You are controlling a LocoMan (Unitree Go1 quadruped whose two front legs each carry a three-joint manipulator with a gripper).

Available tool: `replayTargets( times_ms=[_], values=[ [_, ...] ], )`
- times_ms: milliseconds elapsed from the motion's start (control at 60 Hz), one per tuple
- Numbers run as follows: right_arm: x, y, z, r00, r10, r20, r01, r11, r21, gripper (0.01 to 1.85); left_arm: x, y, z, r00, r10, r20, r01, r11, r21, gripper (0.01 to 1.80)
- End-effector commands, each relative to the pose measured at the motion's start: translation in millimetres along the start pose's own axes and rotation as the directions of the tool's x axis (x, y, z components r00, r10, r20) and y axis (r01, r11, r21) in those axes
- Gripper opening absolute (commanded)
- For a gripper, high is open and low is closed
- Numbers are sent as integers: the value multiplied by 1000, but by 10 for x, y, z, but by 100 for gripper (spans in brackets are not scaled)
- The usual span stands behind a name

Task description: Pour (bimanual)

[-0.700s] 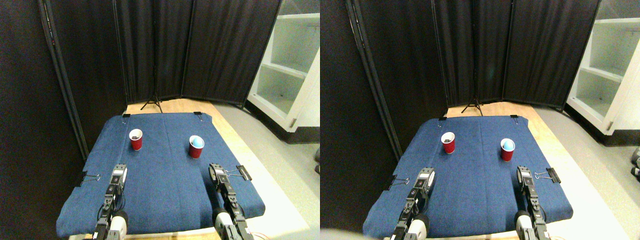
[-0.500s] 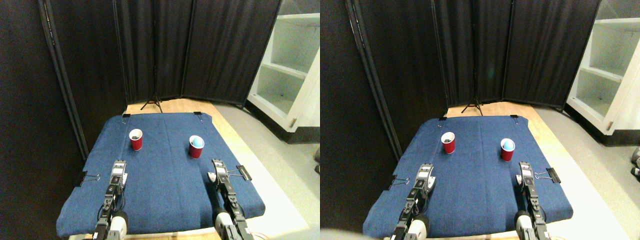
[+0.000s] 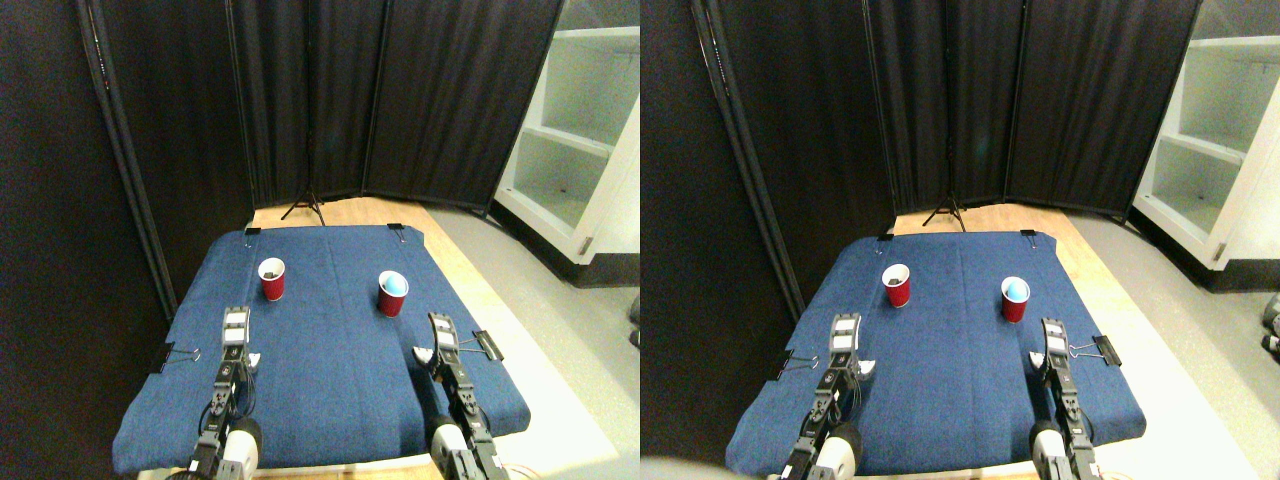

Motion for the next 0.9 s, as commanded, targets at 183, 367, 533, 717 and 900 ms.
replayTargets(
  times_ms=[183,367,533,717,900],
  values=[
    [205,131,260,994,41,104,-61,978,199,64,98,-140,385,994,-3,107,20,987,-162,78],
    [418,206,283,992,-13,123,-36,919,392,68,325,-92,333,990,80,118,-24,909,-416,75],
    [576,194,168,994,-1,107,-63,800,596,70,521,26,145,984,139,108,-51,814,-578,79],
    [658,160,-1,992,-116,47,30,580,814,80,688,134,-48,968,237,79,-106,677,-728,84],
    [683,156,-75,992,-122,-9,59,415,908,79,804,175,-196,959,280,38,-133,566,-814,90]
  ],
)
